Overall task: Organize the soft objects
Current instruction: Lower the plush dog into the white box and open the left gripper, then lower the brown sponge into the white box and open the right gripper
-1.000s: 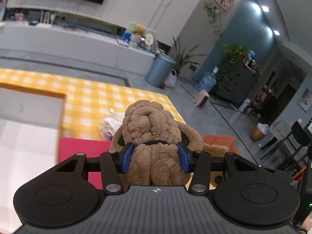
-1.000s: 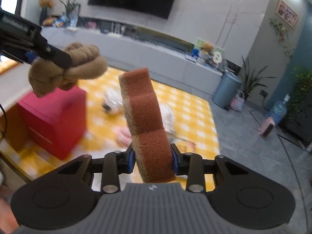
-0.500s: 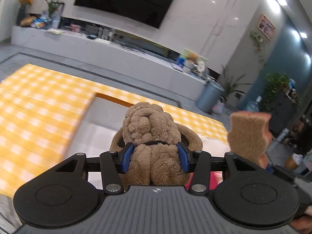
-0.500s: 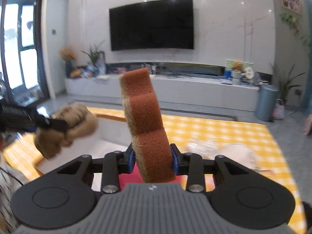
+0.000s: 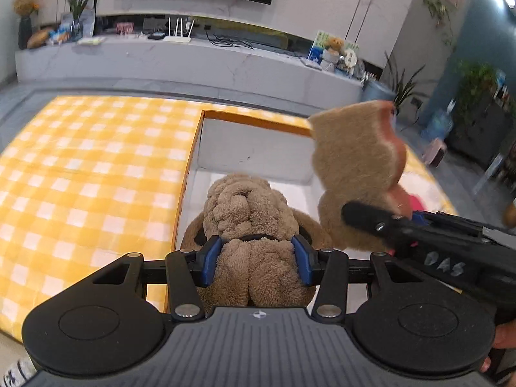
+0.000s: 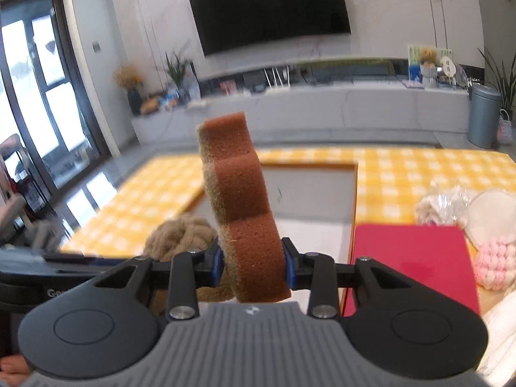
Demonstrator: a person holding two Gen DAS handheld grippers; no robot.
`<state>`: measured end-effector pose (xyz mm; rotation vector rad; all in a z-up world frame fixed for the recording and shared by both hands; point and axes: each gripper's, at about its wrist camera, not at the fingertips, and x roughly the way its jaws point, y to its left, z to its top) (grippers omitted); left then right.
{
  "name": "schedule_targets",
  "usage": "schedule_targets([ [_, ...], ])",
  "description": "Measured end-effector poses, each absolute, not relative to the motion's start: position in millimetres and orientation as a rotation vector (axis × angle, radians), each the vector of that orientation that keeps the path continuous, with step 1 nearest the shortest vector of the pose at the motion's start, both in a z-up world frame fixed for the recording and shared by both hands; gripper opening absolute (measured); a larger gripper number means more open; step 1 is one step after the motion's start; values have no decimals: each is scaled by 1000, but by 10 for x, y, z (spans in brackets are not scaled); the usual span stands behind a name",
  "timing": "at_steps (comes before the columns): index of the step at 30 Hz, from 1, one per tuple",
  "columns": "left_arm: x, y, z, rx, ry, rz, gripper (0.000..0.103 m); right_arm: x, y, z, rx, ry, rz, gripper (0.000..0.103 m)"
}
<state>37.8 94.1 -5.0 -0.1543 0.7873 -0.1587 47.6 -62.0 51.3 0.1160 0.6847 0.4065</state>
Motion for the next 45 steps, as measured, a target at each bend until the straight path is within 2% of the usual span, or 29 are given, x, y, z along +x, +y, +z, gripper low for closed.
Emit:
schedule_targets([
  [10, 465, 654, -263, 12, 827, -33, 51, 386, -788, 353, 40, 744, 406, 31],
  [13, 349, 570, -206, 138, 719, 3, 49, 331, -774, 365, 27, 749, 407, 31],
  [14, 287, 530, -170, 198, 685, 18, 52, 326, -750, 364, 20, 752, 408, 31],
  [15, 234, 525, -131, 222, 665, 20, 65, 345, -715, 369, 8, 754, 411, 31],
  [17, 145, 615, -42, 177, 634, -5, 81, 348, -670, 374, -5, 753, 409, 31],
  [18, 120, 700, 6, 128, 624, -11, 83, 346, -653, 362, -5, 755, 411, 31],
  [28, 193, 1490, 143, -161, 581, 107, 83, 514, -347, 162, 2, 852, 388, 31],
  [32, 225, 1605, 64, -202, 622, 121, 83, 490, -211, 132, -296, 773, 229, 31],
  [35, 188, 1621, 68, -214, 622, 124, 83, 524, -216, 146, -331, 806, 216, 31],
  [38, 159, 1606, 95, -206, 605, 114, 83, 534, -81, -68, -448, 828, 213, 31],
  [45, 203, 1577, 41, -199, 627, 117, 83, 758, -324, -224, 5, 1010, 340, 32],
])
